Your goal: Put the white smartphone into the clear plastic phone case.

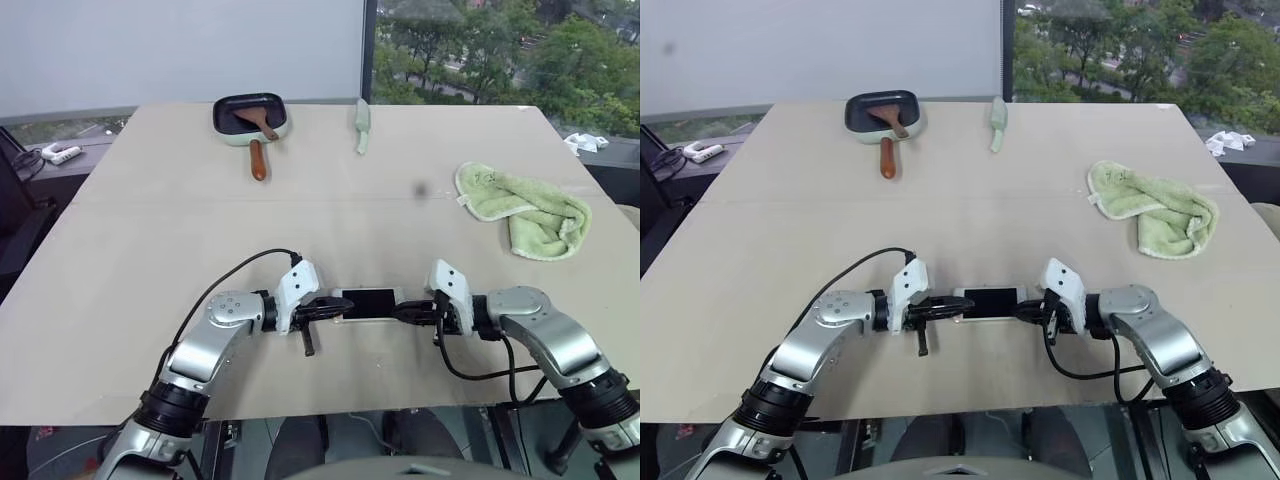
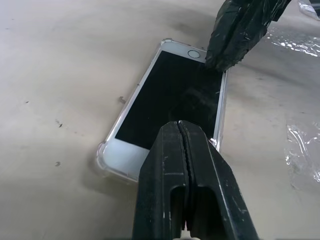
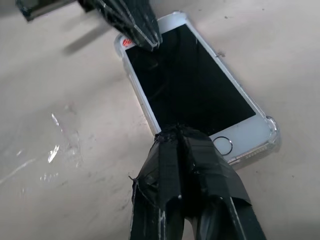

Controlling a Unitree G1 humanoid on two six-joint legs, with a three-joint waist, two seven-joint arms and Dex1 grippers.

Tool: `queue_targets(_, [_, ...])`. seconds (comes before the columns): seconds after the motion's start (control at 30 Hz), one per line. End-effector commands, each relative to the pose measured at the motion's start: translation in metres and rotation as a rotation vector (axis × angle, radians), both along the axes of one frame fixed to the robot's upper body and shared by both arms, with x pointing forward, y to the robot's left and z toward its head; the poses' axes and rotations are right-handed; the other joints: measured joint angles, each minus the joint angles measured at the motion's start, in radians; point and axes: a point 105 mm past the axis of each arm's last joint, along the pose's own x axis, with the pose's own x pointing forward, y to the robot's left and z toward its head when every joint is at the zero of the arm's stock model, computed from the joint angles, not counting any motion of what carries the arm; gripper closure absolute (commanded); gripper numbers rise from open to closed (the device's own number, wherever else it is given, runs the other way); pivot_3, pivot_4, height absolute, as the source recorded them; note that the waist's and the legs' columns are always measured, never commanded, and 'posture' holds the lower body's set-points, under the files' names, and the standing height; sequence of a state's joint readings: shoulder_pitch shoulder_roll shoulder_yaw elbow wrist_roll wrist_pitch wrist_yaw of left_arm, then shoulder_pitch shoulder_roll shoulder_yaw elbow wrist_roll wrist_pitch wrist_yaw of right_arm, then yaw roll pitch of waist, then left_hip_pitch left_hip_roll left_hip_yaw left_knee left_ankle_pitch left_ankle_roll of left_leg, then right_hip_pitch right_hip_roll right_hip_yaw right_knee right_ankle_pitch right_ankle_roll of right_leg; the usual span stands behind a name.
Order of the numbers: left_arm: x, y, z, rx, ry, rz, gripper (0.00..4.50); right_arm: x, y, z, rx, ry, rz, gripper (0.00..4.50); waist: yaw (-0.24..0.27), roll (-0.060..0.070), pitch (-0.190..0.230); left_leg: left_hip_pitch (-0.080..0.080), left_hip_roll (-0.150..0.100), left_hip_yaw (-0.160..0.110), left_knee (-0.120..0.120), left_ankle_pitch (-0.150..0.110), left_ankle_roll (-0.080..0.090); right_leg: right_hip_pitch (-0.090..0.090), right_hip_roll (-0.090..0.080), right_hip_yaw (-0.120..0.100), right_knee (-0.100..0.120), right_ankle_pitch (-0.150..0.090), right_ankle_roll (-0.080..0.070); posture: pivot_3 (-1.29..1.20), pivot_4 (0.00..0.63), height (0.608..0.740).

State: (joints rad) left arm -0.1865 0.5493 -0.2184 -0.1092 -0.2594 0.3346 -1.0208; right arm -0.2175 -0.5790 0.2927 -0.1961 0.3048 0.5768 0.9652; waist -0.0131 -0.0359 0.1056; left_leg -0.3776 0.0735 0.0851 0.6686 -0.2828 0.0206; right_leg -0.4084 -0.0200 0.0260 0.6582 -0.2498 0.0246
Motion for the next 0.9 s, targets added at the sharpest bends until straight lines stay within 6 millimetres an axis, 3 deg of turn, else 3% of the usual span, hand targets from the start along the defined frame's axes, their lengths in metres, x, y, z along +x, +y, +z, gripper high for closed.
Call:
queue_targets(0.03, [-0.001, -0.001, 0.011, -0.026, -0.035, -0.006, 4.50, -0.005, -0.010, -0.013, 0.025, 0.075, -0.033, 4.47, 0.001, 0.002, 0.002, 0.000, 0.000, 0.000, 0.000, 0.000, 0.000, 0.000, 0.000, 0.000, 0.000, 0.000, 0.000, 0.00, 0.150, 0.740])
queue_targets(0.2, [-0.001, 0.000, 0.042, -0.123, -0.106, 0.018, 4.50, 0.007, -0.015, 0.027, 0.208, -0.056, -0.046, 4.47, 0.003, 0.008, 0.017, -0.005, 0.000, 0.000, 0.000, 0.000, 0.000, -0.004, 0.000, 0.000, 0.000, 0.000, 0.000, 0.00, 0.150, 0.740])
queue_targets(0.27, [-0.002, 0.010, 0.052, -0.132, -0.139, 0.072, 4.50, 0.011, -0.026, 0.036, 0.217, -0.108, -0.069, 3.55, 0.002, 0.011, 0.023, -0.008, 0.000, 0.000, 0.000, 0.000, 0.000, -0.006, 0.000, 0.000, -0.001, 0.000, 0.001, 0.00, 0.150, 0.740])
queue_targets(0.37, [-0.010, 0.035, 0.058, -0.101, -0.188, 0.152, 3.31, 0.011, -0.047, 0.042, 0.210, -0.149, -0.078, 2.12, 0.000, 0.011, 0.027, -0.008, 0.000, 0.000, -0.001, 0.000, 0.000, -0.007, 0.001, 0.000, -0.002, 0.002, 0.004, 0.00, 0.150, 0.740])
queue_targets(0.5, [-0.030, 0.062, 0.058, -0.066, -0.169, 0.224, 1.34, 0.009, -0.076, 0.040, 0.166, -0.168, -0.089, 0.07, 0.002, 0.011, 0.031, -0.008, 0.000, 0.000, -0.003, 0.000, 0.000, -0.008, 0.001, 0.000, -0.003, 0.002, 0.004, 0.00, 0.150, 0.740])
queue_targets(0.6, [-0.045, 0.086, 0.055, 0.009, -0.196, 0.290, 0.06, 0.003, -0.100, 0.036, 0.135, -0.171, -0.096, 0.00, 0.003, 0.011, 0.037, -0.008, 0.000, 0.000, -0.003, 0.000, 0.000, -0.008, 0.000, 0.000, -0.003, 0.000, 0.001, 0.00, 0.150, 0.740])
queue_targets(0.73, [-0.066, 0.112, 0.043, 0.081, -0.180, 0.371, 0.06, -0.005, -0.133, 0.030, 0.064, -0.167, -0.104, 0.00, 0.003, 0.012, 0.041, -0.007, 0.000, 0.003, -0.002, 0.000, 0.000, -0.007, -0.001, 0.001, -0.004, 0.000, 0.001, 0.00, 0.150, 0.740])
queue_targets(0.9, [-0.076, 0.123, 0.033, 0.119, -0.179, 0.398, 0.06, -0.006, -0.149, 0.031, 0.030, -0.168, -0.115, 0.00, 0.003, 0.011, 0.043, -0.005, 0.000, 0.003, -0.001, 0.000, 0.000, -0.006, -0.001, 0.001, -0.003, 0.000, 0.001, 0.00, 0.150, 0.740])
